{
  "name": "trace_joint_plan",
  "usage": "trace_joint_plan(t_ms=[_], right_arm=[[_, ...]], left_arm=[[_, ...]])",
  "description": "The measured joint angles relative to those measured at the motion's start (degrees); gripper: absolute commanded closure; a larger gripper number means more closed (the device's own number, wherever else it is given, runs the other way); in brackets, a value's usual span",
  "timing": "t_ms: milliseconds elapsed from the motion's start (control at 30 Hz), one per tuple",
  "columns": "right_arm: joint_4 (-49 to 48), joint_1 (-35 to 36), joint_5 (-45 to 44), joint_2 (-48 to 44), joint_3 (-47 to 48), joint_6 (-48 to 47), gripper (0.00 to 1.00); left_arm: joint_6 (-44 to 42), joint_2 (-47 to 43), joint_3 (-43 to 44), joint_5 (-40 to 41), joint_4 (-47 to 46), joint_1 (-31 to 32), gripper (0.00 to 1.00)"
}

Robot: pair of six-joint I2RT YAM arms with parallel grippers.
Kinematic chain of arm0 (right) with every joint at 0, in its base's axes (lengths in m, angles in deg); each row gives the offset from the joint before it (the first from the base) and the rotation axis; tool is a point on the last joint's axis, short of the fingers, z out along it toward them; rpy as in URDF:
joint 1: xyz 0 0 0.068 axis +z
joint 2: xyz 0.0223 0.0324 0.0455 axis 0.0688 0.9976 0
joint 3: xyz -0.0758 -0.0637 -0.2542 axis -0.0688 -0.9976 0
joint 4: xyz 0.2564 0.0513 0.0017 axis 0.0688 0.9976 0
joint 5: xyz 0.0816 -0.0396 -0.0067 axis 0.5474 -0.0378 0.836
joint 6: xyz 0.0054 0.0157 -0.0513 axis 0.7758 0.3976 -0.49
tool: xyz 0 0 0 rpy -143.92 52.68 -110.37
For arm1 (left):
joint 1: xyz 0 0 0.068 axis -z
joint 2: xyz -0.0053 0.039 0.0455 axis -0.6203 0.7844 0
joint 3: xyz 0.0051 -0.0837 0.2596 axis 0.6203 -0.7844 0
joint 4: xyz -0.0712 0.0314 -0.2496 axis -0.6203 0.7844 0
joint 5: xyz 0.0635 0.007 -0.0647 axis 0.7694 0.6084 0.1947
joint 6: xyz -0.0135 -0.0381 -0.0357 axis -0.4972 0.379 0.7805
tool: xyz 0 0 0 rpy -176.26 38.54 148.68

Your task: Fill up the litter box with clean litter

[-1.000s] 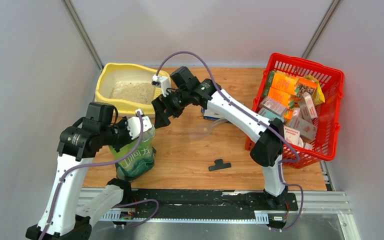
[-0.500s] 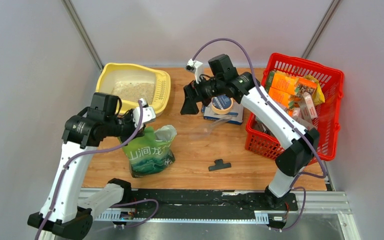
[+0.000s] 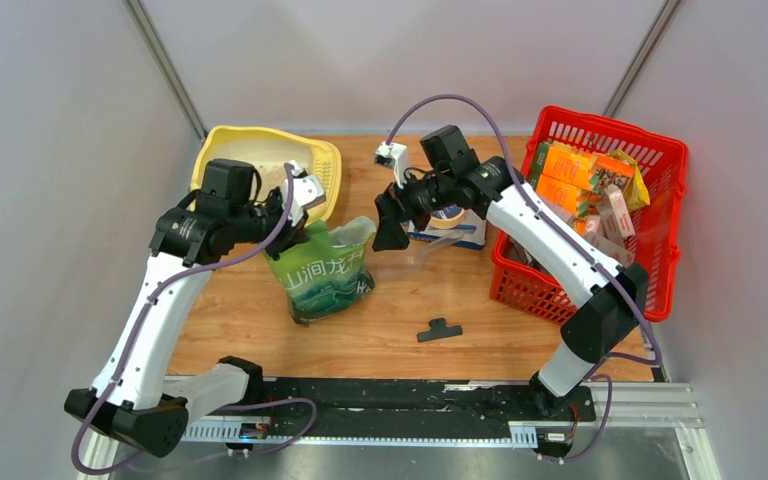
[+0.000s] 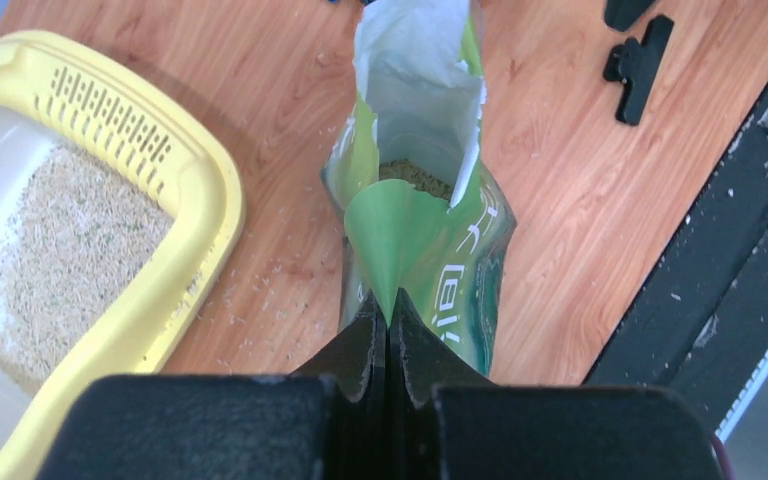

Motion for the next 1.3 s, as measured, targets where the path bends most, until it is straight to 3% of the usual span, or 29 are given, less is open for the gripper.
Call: trace_joint_plan(t_ms=[167,233,267,367,533,733,900,1033,1133,1300], right_arm=[[0.74,-0.22,2.56,-0.02,-2.54,-4.11,0.02],[0.50,-0.35,3.54,-0.33,-4.46,-6.29,0.00],[-0.85,-0.44,3.98,-0.87,-6.60,-7.19,0.00],[-5.11,-0.79,4.17,-4.09,-15.02,-9.64,0.00],[-10.93,-0.98,3.58,-5.68,-18.58,-9.49,0.02],[-16.31,-1.01,-0.59,-5.57,-13.16,-5.03,0.05],[-12.57,-1.20,-10.23,1.42,5.92,3.80,0.08],[-10.49,-1.53,-10.16,3.67,9.07,8.83,0.07],[-8.68,-2.16,-3.52,2.99,4.63,6.82,0.00],[-14.27,-3.06,5.44,-7.28,-19.28,-1.16,0.00]], left_arm=[[1.14,1.60,-0.72,0.07,-3.50,0.46,0.98],[1.51,1.53,-1.79,-0.20,-5.07,0.46,0.84],[1.68,1.53,-2.29,-0.37,-5.86,0.48,0.73],[3.06,1.22,-3.17,-1.68,-10.38,0.52,0.59],[4.57,-1.01,-1.14,-1.77,-15.02,0.57,0.50],[4.61,-4.02,3.69,1.81,-15.39,0.57,0.49],[4.28,-7.43,3.65,5.55,-13.46,0.57,0.49],[4.22,-8.94,1.75,10.60,-13.51,0.57,0.38],[4.87,-9.18,0.37,14.23,-13.94,-0.76,0.36],[10.56,-5.20,1.29,14.93,-14.95,-7.56,0.36]])
